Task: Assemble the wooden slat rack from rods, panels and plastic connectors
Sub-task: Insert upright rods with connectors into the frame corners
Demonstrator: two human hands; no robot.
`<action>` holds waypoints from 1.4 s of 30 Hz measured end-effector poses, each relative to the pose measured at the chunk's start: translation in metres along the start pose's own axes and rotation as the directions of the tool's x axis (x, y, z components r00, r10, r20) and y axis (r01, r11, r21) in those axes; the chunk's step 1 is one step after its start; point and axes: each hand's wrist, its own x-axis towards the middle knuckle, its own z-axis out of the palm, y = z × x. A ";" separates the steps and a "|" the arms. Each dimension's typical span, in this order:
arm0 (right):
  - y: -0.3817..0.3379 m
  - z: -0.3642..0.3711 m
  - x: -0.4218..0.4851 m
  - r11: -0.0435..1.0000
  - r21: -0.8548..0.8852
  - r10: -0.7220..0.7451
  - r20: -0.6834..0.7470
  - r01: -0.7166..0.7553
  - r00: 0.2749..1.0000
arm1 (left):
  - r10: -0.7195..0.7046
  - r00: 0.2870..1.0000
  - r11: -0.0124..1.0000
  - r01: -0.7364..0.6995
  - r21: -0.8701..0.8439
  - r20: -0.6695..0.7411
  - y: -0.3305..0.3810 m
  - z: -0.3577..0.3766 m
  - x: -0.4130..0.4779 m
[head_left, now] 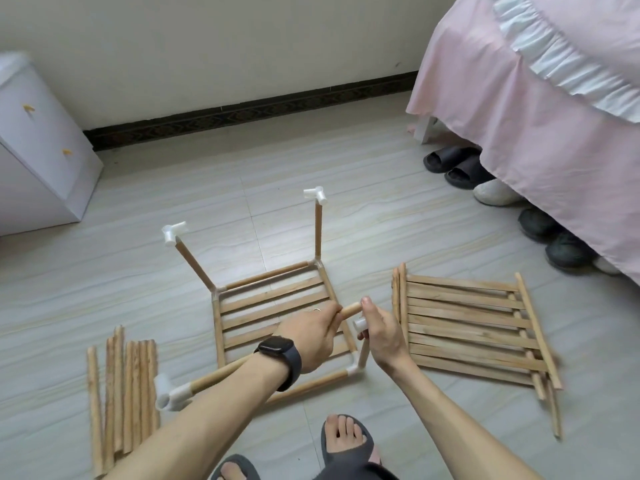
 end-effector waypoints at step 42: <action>0.004 0.006 -0.009 0.994 -0.100 -0.038 -0.014 0.037 0.999 | 0.060 0.997 0.981 -0.068 0.182 0.047 0.006 0.022 -0.008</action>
